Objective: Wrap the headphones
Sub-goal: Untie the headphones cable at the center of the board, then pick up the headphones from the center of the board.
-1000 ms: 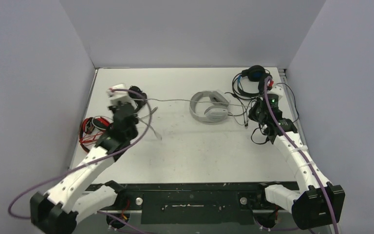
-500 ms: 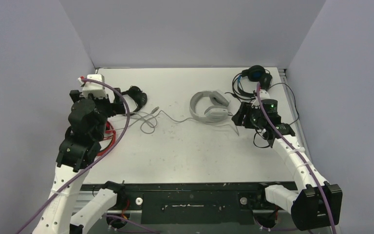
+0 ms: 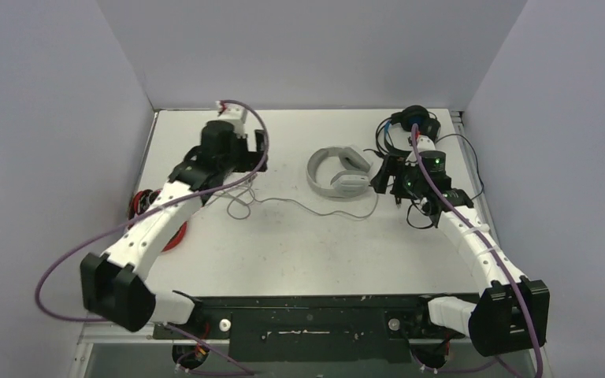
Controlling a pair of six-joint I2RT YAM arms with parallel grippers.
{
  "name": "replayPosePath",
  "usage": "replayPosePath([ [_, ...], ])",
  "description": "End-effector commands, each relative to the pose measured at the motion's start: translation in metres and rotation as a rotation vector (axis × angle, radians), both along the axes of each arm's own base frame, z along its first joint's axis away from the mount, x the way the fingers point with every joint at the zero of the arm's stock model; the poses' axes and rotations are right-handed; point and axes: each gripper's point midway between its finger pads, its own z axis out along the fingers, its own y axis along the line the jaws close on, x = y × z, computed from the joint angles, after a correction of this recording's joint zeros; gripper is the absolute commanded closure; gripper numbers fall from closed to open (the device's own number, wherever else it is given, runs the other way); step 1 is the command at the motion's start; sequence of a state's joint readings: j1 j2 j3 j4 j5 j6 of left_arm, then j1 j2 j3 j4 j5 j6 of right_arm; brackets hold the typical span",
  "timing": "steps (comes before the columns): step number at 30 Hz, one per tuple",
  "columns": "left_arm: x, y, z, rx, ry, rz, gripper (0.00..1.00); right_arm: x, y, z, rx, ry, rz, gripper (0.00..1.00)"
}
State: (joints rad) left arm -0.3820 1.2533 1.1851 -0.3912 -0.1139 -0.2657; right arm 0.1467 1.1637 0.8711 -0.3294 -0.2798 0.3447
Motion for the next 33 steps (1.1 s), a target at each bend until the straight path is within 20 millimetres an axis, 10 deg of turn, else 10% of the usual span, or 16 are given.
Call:
replayPosePath([
  [1,0.026,-0.06,-0.019,-0.009,0.075,-0.045,0.03,0.019,0.002,0.028,0.005,-0.095,-0.024,0.17],
  [13,0.086,-0.149,-0.131,0.137,0.277,-0.053,0.02,0.016,-0.003,0.023,-0.006,-0.085,-0.055,0.17],
  [24,0.112,-0.186,-0.209,0.261,0.407,-0.046,0.03,0.012,-0.003,0.018,0.012,-0.079,-0.077,0.17],
  [33,0.105,-0.167,-0.258,0.323,0.559,-0.005,0.61,0.009,-0.006,0.019,0.011,-0.081,-0.099,0.18],
])
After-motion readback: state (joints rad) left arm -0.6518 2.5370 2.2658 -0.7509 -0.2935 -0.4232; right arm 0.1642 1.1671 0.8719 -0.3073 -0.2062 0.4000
